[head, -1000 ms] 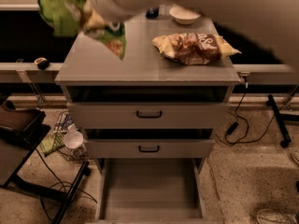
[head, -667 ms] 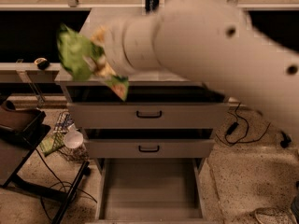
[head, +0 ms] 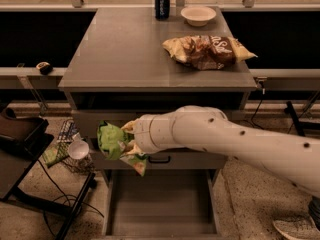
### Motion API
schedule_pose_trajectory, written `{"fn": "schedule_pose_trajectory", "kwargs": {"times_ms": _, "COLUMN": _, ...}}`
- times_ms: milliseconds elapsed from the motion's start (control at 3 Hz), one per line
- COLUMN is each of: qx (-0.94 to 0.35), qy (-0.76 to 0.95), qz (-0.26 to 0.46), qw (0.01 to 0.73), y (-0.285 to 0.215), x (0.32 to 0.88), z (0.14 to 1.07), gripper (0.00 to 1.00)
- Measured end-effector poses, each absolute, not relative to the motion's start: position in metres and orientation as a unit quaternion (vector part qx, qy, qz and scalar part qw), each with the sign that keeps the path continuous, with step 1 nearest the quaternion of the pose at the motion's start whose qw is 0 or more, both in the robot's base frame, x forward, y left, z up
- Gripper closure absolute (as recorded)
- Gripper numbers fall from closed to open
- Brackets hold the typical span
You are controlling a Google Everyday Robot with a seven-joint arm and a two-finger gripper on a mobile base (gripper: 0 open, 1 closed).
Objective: Place green rice chip bag into bottom drawer
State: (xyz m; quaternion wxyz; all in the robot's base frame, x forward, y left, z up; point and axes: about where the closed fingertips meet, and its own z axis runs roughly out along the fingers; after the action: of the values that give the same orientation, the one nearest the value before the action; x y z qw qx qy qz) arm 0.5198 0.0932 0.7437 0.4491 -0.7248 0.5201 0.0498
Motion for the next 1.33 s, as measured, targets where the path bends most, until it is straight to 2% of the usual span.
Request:
{"fn": "schedule_pose_trajectory", "kwargs": {"times_ms": 333, "qx": -0.758, "qy": 0.496, "qz": 0.017, "qw": 0.424, "y": 0.091, "x": 0.557, "z": 0.736, "gripper": 1.00}}
{"fn": "schedule_pose_trajectory", "kwargs": {"times_ms": 667, "qx": -0.761, "qy": 0.493, "qz": 0.014, "qw": 0.422, "y": 0.093, "x": 0.559, "z": 0.736, "gripper": 1.00}}
{"fn": "schedule_pose_trajectory", "kwargs": {"times_ms": 1333, "qx": -0.682, "qy": 0.597, "qz": 0.054, "qw": 0.419, "y": 0.037, "x": 0.489, "z": 0.711, "gripper": 1.00}}
